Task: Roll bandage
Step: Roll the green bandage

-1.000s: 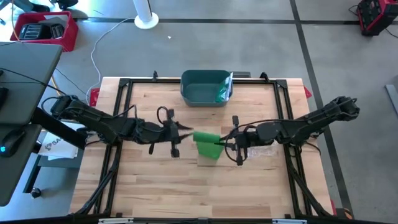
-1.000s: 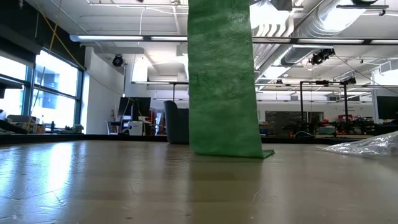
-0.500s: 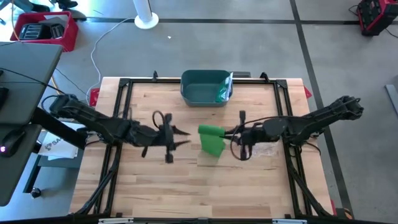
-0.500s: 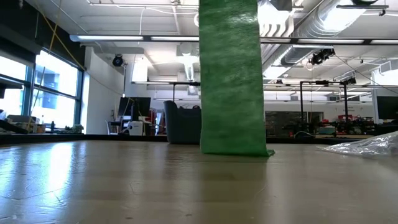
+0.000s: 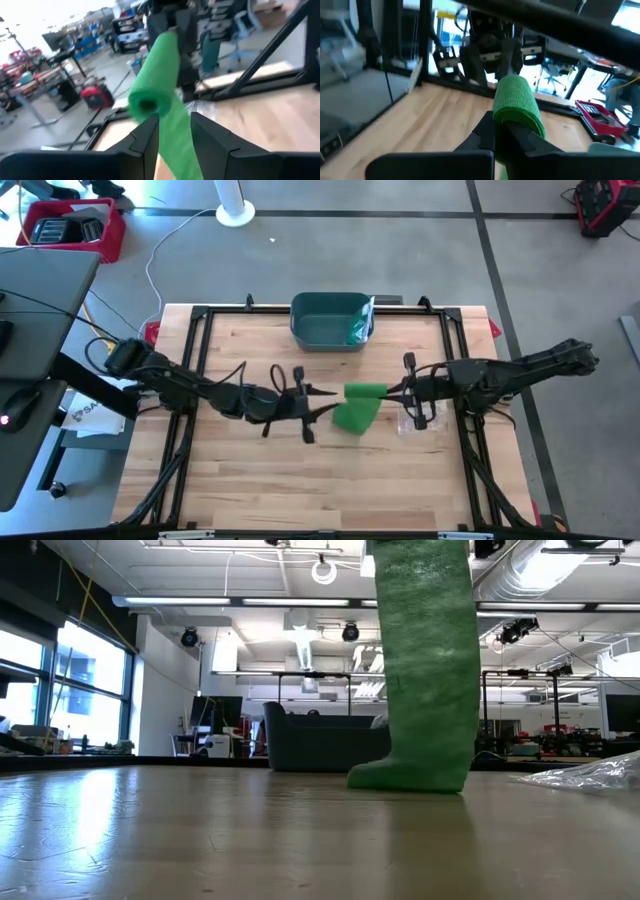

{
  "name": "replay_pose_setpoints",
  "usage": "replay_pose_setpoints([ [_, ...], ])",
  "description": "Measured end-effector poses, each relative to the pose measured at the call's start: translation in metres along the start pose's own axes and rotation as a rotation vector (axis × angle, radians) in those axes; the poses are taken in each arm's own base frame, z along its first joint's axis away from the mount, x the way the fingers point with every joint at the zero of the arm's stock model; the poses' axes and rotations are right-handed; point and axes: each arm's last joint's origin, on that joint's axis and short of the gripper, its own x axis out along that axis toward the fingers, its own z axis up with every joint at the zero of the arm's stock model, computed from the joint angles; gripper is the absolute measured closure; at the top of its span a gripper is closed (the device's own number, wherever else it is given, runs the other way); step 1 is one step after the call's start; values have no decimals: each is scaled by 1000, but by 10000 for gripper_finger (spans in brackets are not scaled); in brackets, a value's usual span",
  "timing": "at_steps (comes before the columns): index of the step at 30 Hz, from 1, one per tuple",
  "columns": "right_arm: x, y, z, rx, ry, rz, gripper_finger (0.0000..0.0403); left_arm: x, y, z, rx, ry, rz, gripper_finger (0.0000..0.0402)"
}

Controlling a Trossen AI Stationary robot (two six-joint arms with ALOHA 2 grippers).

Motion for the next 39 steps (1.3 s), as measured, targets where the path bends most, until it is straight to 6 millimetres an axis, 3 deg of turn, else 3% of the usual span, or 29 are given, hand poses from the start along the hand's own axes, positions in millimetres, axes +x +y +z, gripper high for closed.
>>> replay_pose_setpoints([
  [6, -7, 6, -30, 56, -103, 3, 402, -5, 16, 5, 37, -12, -110, 266],
  [12, -11, 9, -37, 58, -187, 57, 398, 3, 36, 8, -5, -95, -134, 257],
  [20, -13, 8, -31, 28, -262, 60, 397, 15, 14, 4, 40, -220, -183, 260],
  [24, -15, 7, -28, 28, -290, 52, 397, 18, 4, 4, 50, -260, -115, 261],
  [39, -15, 7, -28, 38, -287, 39, 396, 37, -2, 1, 37, -275, -30, 261],
])
